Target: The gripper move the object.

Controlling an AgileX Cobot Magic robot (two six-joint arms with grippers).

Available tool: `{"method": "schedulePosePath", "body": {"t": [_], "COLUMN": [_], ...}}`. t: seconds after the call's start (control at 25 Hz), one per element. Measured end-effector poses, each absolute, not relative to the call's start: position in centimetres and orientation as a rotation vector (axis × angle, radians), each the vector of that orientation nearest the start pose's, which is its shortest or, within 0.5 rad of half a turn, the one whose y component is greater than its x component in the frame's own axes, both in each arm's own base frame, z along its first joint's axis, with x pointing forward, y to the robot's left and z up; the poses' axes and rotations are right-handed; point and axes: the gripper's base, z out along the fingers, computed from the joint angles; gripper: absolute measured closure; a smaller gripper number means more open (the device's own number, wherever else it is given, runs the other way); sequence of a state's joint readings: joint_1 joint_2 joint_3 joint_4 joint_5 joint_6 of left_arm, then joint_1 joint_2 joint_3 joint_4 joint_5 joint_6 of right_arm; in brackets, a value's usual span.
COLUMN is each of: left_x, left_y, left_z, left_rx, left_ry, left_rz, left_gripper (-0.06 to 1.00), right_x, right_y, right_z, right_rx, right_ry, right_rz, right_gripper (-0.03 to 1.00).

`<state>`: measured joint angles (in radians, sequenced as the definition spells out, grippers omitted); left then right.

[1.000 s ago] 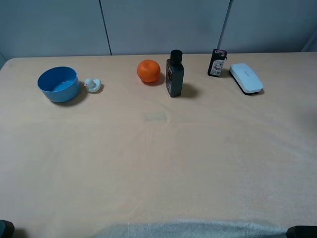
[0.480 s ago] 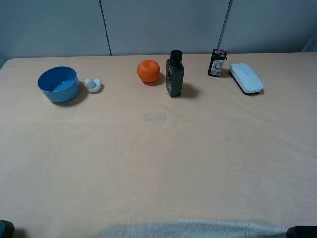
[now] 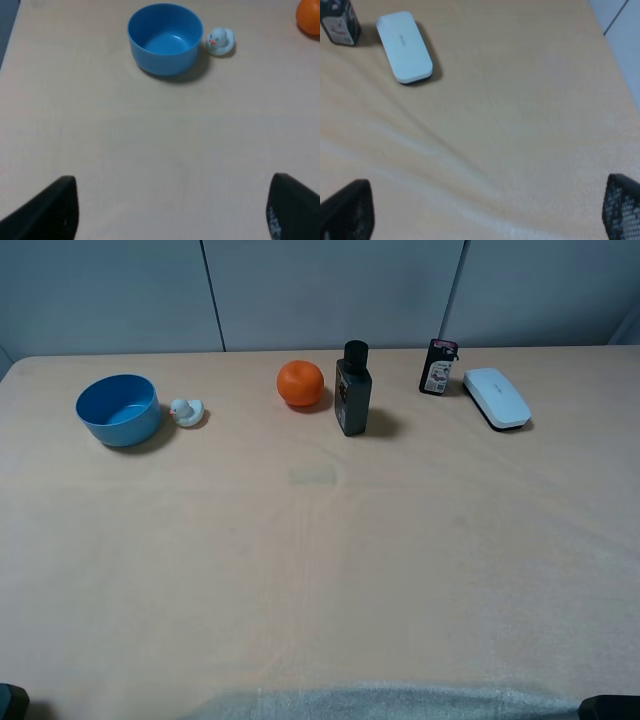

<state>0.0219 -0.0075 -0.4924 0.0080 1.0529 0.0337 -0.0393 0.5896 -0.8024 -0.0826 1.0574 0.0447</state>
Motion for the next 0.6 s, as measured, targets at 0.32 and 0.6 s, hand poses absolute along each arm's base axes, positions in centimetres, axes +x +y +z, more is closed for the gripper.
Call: {"method": "schedulePosePath", "body": {"t": [0.32,0.6], "left_x": [-0.5,-0.5], "left_y": [0.1,0.1], "left_z": [27.6,27.6], "left_rx": [0.012,0.012], "left_ry": [2.037,2.037], "left_rz": [0.044,0.044], "left_gripper": [0.12,0.12], "right_x": [4.3,1.6], "right_y": [-0.7,-0.5], "right_z": [33.2,33.3], "right_rx": [0.075,0.075], "right_ry": [2.189,2.052], "right_rz": [-0.091,-0.071], "right_gripper": [0.27,0.27]}}
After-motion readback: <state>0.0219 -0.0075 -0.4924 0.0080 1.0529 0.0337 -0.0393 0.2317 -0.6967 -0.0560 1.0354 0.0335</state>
